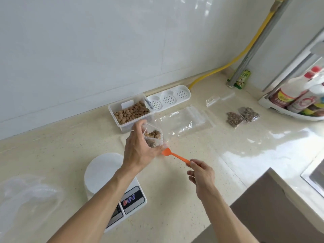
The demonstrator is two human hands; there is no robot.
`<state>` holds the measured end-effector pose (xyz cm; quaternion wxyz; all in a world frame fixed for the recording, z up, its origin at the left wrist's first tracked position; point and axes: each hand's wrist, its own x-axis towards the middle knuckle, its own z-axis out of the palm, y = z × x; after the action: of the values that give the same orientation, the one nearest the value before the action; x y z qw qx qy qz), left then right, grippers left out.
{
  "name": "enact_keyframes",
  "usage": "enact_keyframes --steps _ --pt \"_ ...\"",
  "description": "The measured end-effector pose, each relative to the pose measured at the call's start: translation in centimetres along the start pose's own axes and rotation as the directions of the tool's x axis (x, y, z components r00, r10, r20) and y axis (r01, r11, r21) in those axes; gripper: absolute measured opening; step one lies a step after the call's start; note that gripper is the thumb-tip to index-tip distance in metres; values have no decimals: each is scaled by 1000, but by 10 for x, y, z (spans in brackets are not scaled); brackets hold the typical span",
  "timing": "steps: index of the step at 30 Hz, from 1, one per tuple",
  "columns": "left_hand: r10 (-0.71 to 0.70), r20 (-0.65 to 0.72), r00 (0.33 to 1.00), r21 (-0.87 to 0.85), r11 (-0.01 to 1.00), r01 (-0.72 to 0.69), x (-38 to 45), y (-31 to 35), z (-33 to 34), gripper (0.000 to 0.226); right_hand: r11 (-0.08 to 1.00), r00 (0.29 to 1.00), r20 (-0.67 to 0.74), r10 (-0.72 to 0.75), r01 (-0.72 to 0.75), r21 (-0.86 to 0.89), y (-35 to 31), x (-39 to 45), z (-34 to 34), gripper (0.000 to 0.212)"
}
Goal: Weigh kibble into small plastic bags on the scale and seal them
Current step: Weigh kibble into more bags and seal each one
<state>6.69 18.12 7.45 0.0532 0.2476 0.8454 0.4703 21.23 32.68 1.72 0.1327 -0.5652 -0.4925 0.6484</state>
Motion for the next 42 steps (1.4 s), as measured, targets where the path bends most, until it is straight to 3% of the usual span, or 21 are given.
enact_keyframes --steps 6,12,16,19,22,26,28,30,32,35,39,42 --pt "2 51 999 54 999 -5 -22 -2 5 96 998 998 -63 -31 27 -52 27 -12 -14 11" --pt "25 60 998 70 997 -29 -19 9 -3 95 896 981 -137 -141 67 -440 8 -18 -4 28" --pt "49 74 996 59 997 -53 -15 16 -6 96 845 910 123 -395 413 -340 -58 -44 18 33" --pt "68 88 994 42 997 -72 -16 18 -8 103 734 815 367 -448 569 -370 -101 -63 37 52" --pt "88 91 992 30 995 -91 -15 19 -14 112 540 764 473 -439 645 -542 -118 -66 51 25" --pt "72 105 992 28 997 -75 -14 10 -27 119 370 670 516 -534 734 -570 -129 -71 63 20" --pt "15 140 990 43 999 -21 -11 2 -34 105 311 614 579 -537 782 -541 -135 -73 68 19" --pt "-78 191 979 4 997 79 -7 -9 -40 71 268 566 646 -512 820 -505 -141 -78 71 19" --pt "-123 248 961 -35 990 135 -5 -18 -46 39 304 535 683 -497 845 -440 -146 -82 72 18" --pt "-145 318 937 -51 984 170 -6 -26 -60 10 441 541 675 -502 831 -339 -151 -85 73 16" --pt "-211 277 938 -74 968 239 -9 -37 -82 17 588 567 720 -401 762 -272 -145 -80 77 31" --pt "-247 233 940 -2 967 255 -13 -45 -98 14 571 594 727 -344 747 -340 -122 -68 87 23"
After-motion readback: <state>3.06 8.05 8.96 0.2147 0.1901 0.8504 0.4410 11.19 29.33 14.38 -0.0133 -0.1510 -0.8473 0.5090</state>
